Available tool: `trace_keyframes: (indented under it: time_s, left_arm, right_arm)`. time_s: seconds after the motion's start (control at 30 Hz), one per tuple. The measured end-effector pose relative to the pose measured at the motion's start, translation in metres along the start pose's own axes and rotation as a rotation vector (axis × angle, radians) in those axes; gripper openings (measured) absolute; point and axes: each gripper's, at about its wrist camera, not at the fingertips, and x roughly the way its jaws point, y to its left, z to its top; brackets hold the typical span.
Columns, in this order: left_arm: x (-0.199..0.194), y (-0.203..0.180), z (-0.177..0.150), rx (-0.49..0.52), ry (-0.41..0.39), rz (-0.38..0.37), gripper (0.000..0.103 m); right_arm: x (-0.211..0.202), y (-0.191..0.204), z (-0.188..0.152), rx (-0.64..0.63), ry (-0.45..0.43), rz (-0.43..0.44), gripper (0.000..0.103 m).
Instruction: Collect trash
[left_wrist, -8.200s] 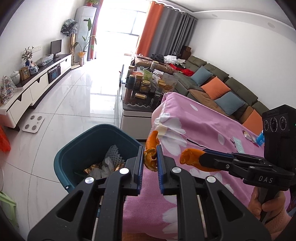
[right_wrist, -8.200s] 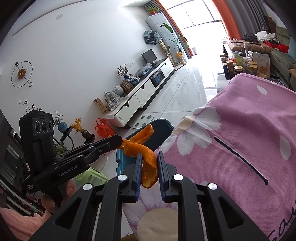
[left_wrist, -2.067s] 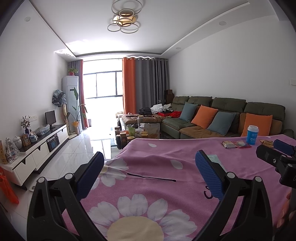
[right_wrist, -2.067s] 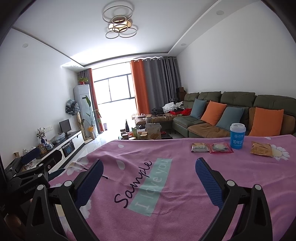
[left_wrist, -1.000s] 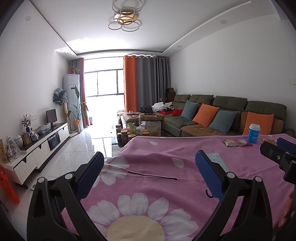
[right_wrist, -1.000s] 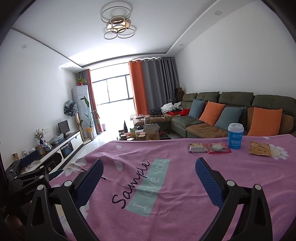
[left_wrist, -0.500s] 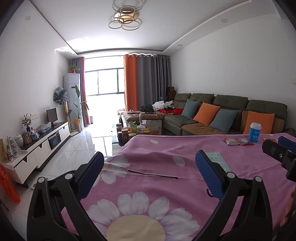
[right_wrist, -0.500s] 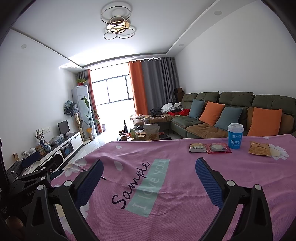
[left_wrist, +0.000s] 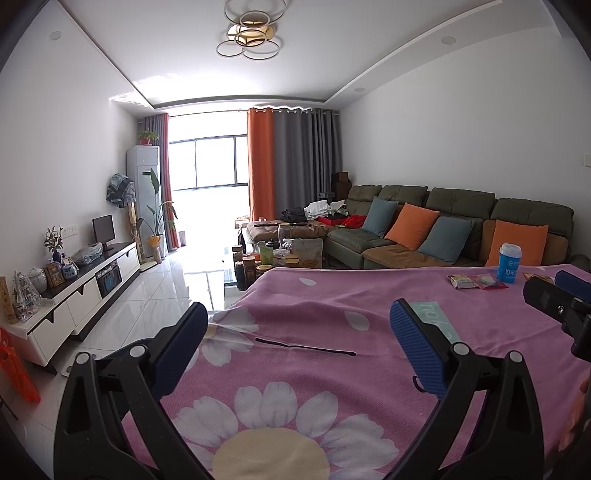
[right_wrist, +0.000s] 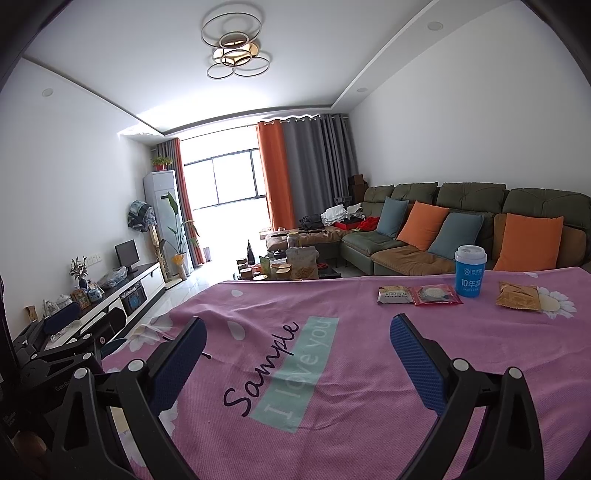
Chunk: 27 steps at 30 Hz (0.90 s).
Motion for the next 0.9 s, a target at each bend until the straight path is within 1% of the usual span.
trace_keyframes:
  time_s: [0.9]
  left_arm:
    - [0.0014,-0.0029,-0.0007,0.006,0.004,-0.003,0.097]
  right_arm:
    - [0.0002,0.0005,-0.0002,-0.002,-0.002,-0.004,0.096]
